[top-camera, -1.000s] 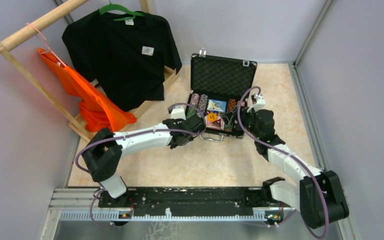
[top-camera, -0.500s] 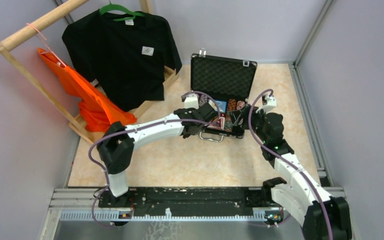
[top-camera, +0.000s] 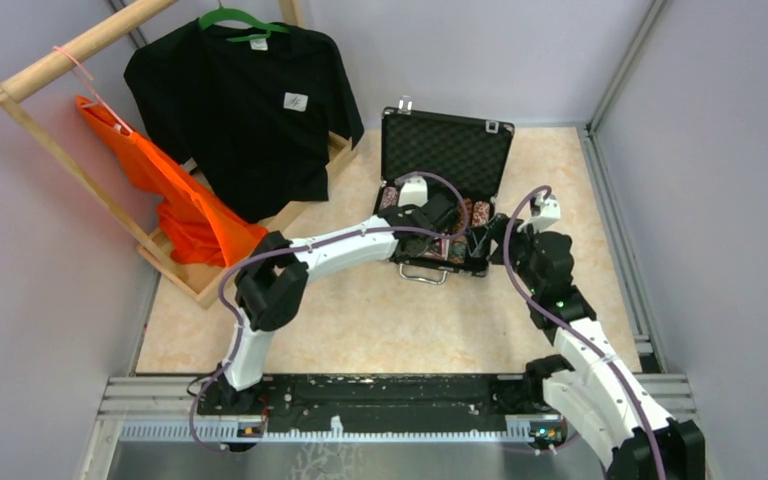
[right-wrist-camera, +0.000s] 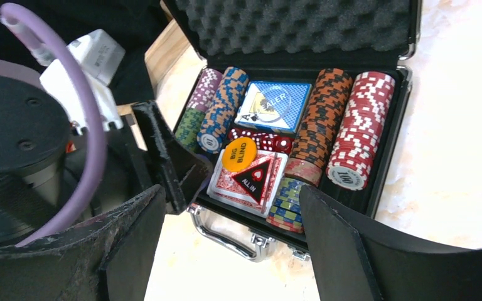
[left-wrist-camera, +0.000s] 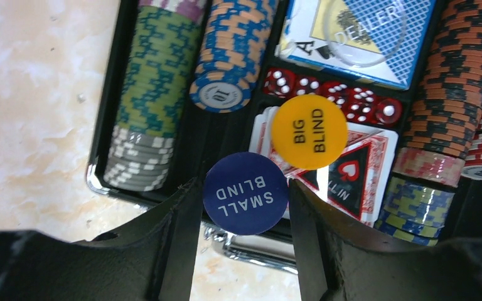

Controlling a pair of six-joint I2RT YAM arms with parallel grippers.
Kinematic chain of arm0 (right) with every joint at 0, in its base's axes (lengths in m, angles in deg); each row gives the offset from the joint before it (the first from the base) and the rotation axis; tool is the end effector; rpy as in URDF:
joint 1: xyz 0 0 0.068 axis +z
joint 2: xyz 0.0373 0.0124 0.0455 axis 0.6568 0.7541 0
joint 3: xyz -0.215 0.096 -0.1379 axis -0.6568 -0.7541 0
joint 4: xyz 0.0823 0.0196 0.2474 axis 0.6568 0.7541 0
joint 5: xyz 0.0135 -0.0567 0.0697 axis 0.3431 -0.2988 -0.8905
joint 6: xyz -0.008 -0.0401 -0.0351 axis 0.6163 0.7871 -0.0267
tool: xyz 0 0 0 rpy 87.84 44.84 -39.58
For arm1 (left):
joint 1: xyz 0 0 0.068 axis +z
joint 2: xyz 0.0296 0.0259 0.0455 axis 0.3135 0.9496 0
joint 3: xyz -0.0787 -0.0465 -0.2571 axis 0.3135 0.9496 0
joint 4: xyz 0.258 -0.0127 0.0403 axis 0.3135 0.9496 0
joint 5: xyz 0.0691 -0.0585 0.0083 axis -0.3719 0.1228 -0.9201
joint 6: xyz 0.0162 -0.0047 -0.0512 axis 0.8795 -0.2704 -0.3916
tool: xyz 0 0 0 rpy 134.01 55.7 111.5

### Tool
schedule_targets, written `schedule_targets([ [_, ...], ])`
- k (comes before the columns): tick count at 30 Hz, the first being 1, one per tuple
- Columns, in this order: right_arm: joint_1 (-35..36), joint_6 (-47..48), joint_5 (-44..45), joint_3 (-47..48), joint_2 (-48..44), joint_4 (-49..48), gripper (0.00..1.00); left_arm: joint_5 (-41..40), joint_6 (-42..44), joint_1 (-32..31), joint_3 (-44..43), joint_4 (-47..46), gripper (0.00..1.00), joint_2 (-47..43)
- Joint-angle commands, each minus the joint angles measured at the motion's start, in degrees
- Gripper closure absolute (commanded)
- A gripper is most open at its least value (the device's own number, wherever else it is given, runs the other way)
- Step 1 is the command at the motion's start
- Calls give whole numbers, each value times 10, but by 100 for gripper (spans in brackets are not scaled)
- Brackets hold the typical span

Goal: Pack up texas hold em set

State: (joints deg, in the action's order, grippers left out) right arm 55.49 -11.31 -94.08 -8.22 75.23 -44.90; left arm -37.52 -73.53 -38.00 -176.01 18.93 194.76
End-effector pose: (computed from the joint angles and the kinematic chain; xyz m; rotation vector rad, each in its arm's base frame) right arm 0.1806 0.0512 0.2537 0.1412 1.8130 0.6639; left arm 0.2639 -0.3554 0.2161 -0.0413 2.3206 0.0218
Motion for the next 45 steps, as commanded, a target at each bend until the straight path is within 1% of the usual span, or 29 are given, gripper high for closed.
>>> schedule_targets([
  [1, -5, 11, 45, 24, -43, -2, 22, 14, 40, -2, -49, -27, 42, 38],
  [4, -5, 11, 64, 19, -70, 5, 22, 31, 49, -2, -77, -30, 42, 64],
  [8, -5, 17, 71, 20, -79, 16, 22, 49, 59, -3, -103, -33, 39, 94],
  [13, -5, 17, 65, 13, -68, 7, 22, 53, 59, -3, -105, -32, 24, 96],
  [16, -5, 15, 61, 10, -57, -3, 22, 59, 63, -3, -89, -41, 14, 76],
  [20, -5, 13, 55, 7, -41, -16, 22, 50, 68, -3, -58, -61, 12, 37],
  [25, -5, 11, 57, 4, -33, -29, 23, 9, 68, -3, -19, -64, 9, -18],
  [27, -5, 12, 59, 5, -23, -35, 23, -7, 69, -3, 6, -76, 7, -54],
  [28, -5, 13, 59, 5, -16, -40, 26, -12, 74, -3, 21, -90, 5, -72],
  [29, -4, 12, 59, 6, -5, -48, 39, -17, 81, -2, 40, -109, 1, -93],
  [30, -4, 12, 57, 10, 11, -58, 53, -19, 90, -1, 58, -133, 1, -112],
  [31, -4, 13, 56, 21, 34, -63, 60, -16, 101, 5, 78, -155, 0, -132],
  [32, -5, 16, 57, 40, 60, -61, 67, -10, 106, 14, 94, -170, 0, -149],
  [33, -5, 24, 62, 69, 92, -50, 77, 0, 107, 28, 103, -175, 0, -160],
  [35, -8, 37, 69, 138, 146, -24, 92, 21, 105, 62, 112, -168, 0, -179],
  [36, -11, 42, 73, 166, 166, -17, 100, 18, 103, 78, 117, -162, 0, -188],
  [39, -30, 74, 101, 230, 208, -40, 100, -2, 115, 115, 154, -177, 1, -226],
  [40, -37, 93, 119, 249, 233, -44, 94, 1, 123, 125, 167, -190, 1, -239],
  [41, -43, 112, 132, 280, 258, -41, 84, 6, 126, 136, 176, -193, 1, -248],
  [43, -61, 135, 133, 322, 303, -30, 69, 25, 123, 156, 184, -183, 1, -264],
  [45, -70, 156, 124, 355, 335, -26, 60, 36, 120, 167, 189, -166, 1, -276],
])
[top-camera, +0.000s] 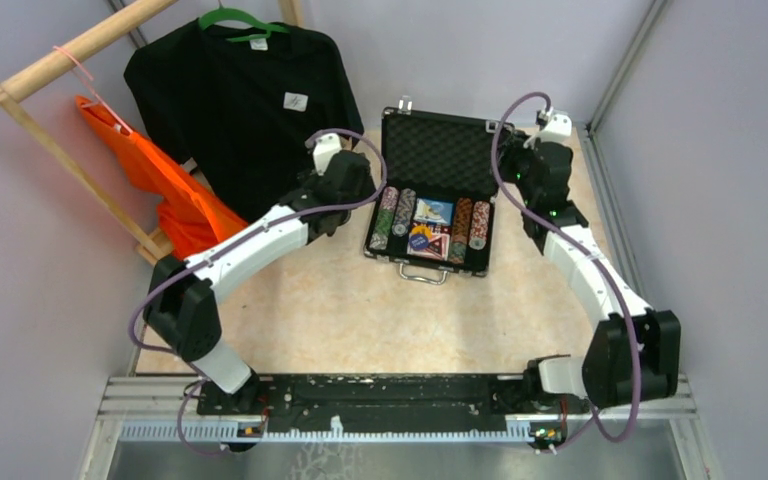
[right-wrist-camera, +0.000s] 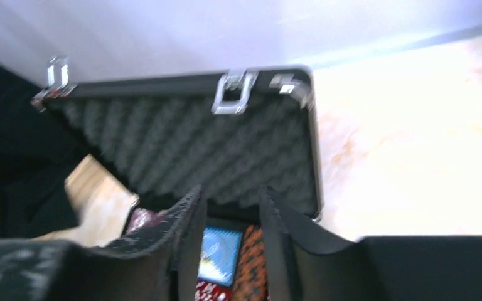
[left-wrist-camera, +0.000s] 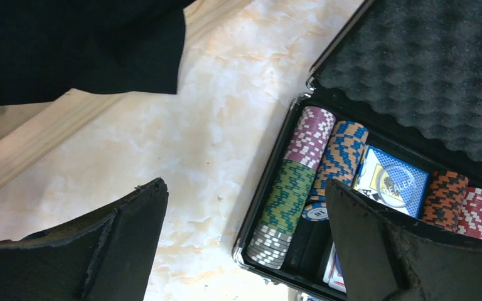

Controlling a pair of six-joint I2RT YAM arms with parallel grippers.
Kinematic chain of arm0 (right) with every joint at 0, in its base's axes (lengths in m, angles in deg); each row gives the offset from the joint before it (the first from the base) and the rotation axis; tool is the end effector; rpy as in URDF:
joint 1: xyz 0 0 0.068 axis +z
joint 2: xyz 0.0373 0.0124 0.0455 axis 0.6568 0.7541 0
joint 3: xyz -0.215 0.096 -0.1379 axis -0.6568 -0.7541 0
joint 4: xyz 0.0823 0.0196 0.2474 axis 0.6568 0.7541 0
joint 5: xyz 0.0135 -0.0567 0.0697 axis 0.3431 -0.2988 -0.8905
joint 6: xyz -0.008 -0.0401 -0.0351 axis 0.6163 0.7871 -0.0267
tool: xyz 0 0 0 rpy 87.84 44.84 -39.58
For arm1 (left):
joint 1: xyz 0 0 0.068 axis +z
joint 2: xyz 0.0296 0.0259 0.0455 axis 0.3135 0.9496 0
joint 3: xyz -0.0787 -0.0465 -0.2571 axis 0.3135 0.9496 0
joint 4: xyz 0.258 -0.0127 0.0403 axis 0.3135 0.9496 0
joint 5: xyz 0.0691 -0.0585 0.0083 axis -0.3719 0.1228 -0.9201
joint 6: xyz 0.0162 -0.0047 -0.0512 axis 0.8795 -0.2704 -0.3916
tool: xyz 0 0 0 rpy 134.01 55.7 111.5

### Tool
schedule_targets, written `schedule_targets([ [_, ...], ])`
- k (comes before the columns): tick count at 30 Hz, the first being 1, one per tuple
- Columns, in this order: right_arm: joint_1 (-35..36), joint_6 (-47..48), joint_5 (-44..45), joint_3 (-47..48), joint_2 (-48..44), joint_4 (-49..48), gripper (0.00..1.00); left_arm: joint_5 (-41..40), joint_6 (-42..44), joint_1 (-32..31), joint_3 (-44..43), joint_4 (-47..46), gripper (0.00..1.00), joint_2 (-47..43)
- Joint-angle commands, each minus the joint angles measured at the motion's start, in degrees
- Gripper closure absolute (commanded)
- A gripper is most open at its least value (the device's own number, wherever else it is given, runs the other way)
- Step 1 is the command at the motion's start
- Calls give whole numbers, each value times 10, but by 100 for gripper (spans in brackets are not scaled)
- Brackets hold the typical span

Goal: Pack up texas hold em set

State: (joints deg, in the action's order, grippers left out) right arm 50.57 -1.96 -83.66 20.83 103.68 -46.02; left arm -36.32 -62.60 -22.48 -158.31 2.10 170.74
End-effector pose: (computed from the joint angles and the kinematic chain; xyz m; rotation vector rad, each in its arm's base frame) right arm 0.2949 0.0476 0.3283 0.1994 1.7413 0.3331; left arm 0.2950 -0.2258 0.3003 -0.2730 2.0598 -0.0922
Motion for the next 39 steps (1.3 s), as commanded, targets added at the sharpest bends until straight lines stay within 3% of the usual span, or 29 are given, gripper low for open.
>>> schedule_targets([
  [1, -22, 72, 19, 78, 63, -12, 59, 22, 11, 13, 17, 13, 1, -43],
  [11, -23, 97, 17, 157, 165, -2, 65, 19, 24, 22, 57, 15, 1, -74],
  [16, -23, 109, 33, 179, 182, 0, 70, 26, 26, 28, 58, 19, 1, -66],
  [29, -24, 129, 79, 229, 220, 32, 70, 44, 37, 29, 36, 35, 1, -80],
  [37, -23, 123, 68, 231, 233, 39, 99, 46, 34, 29, 42, 38, 1, -76],
  [39, -23, 119, 59, 218, 220, 37, 100, 50, 31, 30, 43, 39, 1, -75],
])
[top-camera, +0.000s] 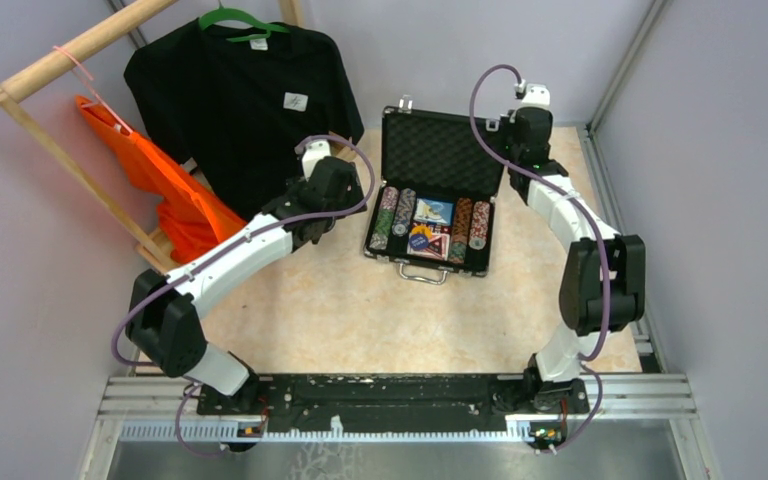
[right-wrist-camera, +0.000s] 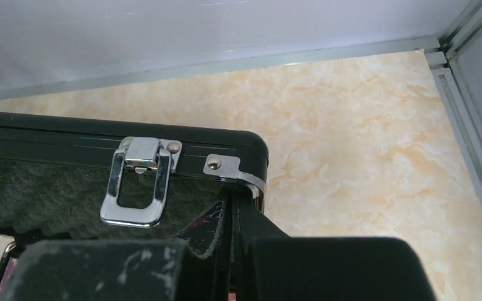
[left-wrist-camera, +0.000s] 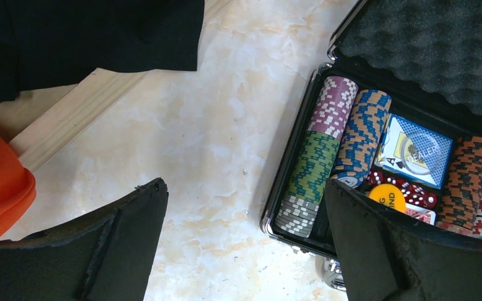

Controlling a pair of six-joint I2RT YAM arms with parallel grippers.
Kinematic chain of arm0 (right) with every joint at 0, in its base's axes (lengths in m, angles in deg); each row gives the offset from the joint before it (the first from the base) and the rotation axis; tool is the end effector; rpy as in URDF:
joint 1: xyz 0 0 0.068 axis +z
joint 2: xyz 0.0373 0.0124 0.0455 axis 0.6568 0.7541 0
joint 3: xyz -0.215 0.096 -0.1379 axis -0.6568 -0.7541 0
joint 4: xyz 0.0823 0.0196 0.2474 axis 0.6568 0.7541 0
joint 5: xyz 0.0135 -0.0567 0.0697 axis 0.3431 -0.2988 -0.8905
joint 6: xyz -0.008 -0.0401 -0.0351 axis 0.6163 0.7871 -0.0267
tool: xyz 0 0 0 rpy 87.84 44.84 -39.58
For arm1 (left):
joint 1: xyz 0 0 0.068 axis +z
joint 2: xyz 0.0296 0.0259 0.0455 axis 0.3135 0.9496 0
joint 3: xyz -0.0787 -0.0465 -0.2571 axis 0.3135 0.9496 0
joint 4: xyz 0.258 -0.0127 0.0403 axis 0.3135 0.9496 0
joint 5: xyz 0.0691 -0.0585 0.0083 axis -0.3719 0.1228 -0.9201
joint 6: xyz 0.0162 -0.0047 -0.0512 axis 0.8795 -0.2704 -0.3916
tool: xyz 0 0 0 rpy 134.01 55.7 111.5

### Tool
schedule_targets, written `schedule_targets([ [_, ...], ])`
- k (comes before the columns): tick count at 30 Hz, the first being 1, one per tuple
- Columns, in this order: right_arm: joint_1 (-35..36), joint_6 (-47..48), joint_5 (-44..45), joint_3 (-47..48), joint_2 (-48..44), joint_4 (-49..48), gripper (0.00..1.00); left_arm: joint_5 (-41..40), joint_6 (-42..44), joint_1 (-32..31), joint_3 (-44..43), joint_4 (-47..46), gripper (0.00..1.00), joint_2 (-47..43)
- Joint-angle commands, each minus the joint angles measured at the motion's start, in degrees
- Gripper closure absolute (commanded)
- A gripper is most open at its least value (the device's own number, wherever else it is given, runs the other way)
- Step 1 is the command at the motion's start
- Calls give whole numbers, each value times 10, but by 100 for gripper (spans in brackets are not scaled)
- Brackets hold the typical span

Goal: Pack up texas hold em set

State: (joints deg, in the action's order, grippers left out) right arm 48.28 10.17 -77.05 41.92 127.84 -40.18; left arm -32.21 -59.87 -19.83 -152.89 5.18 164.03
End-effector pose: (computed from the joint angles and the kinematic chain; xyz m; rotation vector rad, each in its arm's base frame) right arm 0.4003 0.0448 0.3096 0.1255 1.8879 0.0220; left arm 0.2791 -0.1941 0.3028 -0.2264 2.1186 -0.0791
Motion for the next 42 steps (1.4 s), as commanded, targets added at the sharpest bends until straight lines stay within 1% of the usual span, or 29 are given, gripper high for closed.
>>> schedule_targets([
  [1, 0, -4, -13, 0, -35, -25, 100, 10, 3, 3, -10, 7, 1, -8],
  [7, 1, -12, -21, -39, -68, -31, 100, 16, 0, 3, 3, 2, 1, -12],
  [12, 16, -30, -45, -88, -132, -56, 100, 16, -4, 3, 15, 0, 1, -17],
  [14, 17, -42, -65, -85, -149, -57, 100, 19, -4, 2, 19, -3, 1, -18],
  [17, 15, -50, -80, -46, -155, -44, 100, 21, -4, 3, 18, -5, 1, -16],
  [19, 12, -49, -87, 1, -141, -35, 100, 20, -3, 3, 17, -5, 1, -16],
  [22, 0, -47, -91, 65, -91, -18, 100, 19, -2, 3, 18, -6, 1, -18],
  [25, -14, -48, -104, 141, -27, 6, 95, 18, -3, 3, 19, -3, 1, -18],
  [26, -16, -45, -104, 162, 7, 14, 93, 16, -3, 3, 20, -1, 1, -20],
  [28, -16, -43, -106, 194, 48, 25, 90, 14, -5, 3, 25, 1, 1, -22],
  [33, -16, -66, -125, 173, 96, -26, 85, 7, -7, 3, 40, 10, 1, -24],
  [37, -16, -72, -136, 182, 129, -22, 82, 7, -11, 3, 40, 23, 1, -20],
  [42, -16, -83, -173, 139, 95, -39, 82, 14, -18, 3, 51, 20, 1, -29],
])
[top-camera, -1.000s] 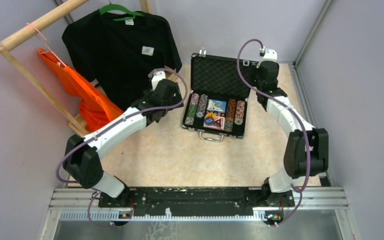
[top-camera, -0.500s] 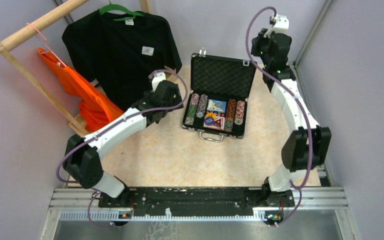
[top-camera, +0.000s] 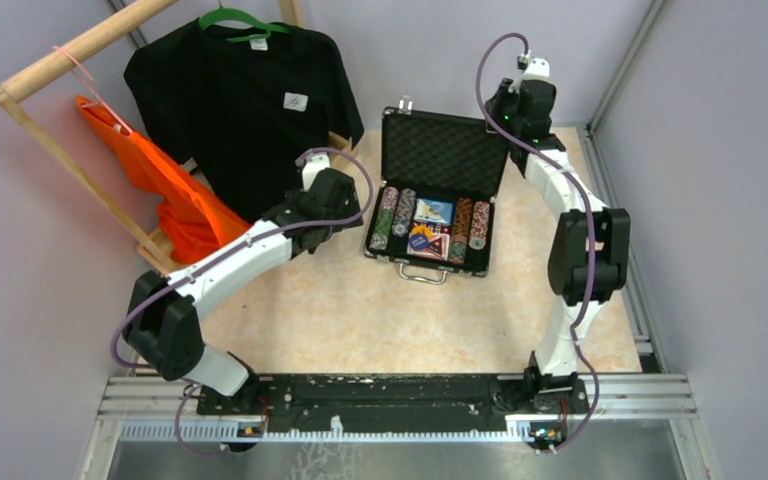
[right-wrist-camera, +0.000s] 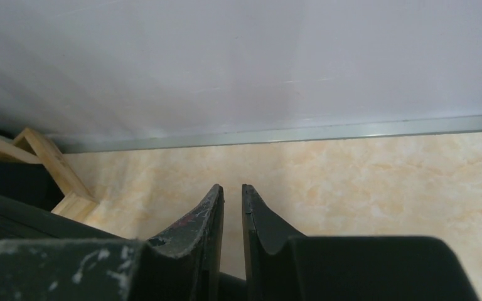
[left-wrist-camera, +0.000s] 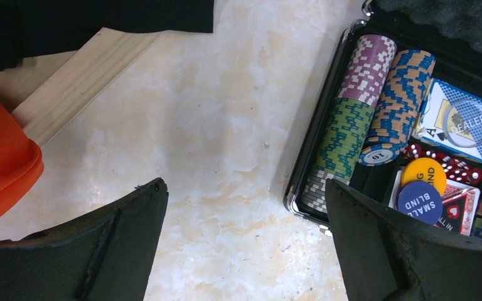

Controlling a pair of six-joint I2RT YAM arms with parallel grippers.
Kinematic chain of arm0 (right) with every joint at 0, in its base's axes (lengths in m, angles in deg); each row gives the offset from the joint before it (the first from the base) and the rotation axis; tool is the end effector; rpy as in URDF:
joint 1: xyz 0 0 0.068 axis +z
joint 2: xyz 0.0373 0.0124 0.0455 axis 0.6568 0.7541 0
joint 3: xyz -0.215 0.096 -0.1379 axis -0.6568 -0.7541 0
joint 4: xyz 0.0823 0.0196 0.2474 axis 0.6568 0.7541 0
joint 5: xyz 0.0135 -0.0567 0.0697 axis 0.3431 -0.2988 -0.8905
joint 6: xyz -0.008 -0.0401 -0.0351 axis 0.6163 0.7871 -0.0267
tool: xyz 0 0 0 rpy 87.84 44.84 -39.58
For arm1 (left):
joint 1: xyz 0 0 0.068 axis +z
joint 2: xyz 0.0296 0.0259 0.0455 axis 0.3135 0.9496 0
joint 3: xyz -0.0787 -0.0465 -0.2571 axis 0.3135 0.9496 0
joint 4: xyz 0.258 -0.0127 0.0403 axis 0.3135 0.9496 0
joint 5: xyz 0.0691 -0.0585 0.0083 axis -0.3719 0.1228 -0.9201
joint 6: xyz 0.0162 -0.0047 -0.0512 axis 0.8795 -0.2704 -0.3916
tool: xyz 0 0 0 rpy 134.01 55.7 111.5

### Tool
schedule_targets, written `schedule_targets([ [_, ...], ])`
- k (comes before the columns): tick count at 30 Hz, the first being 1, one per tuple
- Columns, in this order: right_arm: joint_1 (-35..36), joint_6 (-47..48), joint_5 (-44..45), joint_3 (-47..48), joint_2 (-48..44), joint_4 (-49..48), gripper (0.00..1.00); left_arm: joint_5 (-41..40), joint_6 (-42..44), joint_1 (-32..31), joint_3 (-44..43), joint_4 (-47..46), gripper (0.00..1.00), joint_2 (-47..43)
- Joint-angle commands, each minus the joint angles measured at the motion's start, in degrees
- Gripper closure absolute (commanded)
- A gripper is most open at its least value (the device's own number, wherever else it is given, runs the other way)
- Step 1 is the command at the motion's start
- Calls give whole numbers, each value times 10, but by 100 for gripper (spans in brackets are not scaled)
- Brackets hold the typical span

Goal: Pack up texas hold em set

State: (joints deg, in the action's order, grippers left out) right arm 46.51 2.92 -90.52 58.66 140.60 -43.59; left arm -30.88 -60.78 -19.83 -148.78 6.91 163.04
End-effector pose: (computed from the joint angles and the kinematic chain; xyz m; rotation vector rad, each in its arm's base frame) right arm 0.4633 0.0467 0.3276 0.1017 1.7755 0.3207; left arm 0.2700 -0.1879 0.2820 -0.2074 2.1946 -0.0476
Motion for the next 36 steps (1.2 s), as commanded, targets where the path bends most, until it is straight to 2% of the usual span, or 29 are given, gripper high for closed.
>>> schedule_targets([
  [1, 2, -13, -46, -39, -43, -5, 83, 3, -11, 3, 13, 1, 1, -21],
  [6, 5, -46, -133, -74, -94, 34, 83, 15, -15, 3, 31, -11, 1, -34],
  [9, 15, -49, -150, -100, -126, 61, 83, 22, -16, 3, 43, -18, 1, -42],
  [16, 43, -43, -141, -214, -252, 70, 83, 35, -14, 3, 70, -31, 1, -66],
  [22, 54, -45, -152, -248, -357, 100, 83, 47, -19, 3, 88, -40, 1, -84],
  [28, 53, -51, -117, -297, -438, 105, 82, 51, -22, 3, 105, -50, 1, -96],
  [32, 60, -65, -112, -366, -472, 92, 80, 39, -19, 3, 121, -77, 1, -92],
  [36, 97, -66, -64, -474, -533, 57, 80, 41, -12, 3, 135, -127, 1, -65],
])
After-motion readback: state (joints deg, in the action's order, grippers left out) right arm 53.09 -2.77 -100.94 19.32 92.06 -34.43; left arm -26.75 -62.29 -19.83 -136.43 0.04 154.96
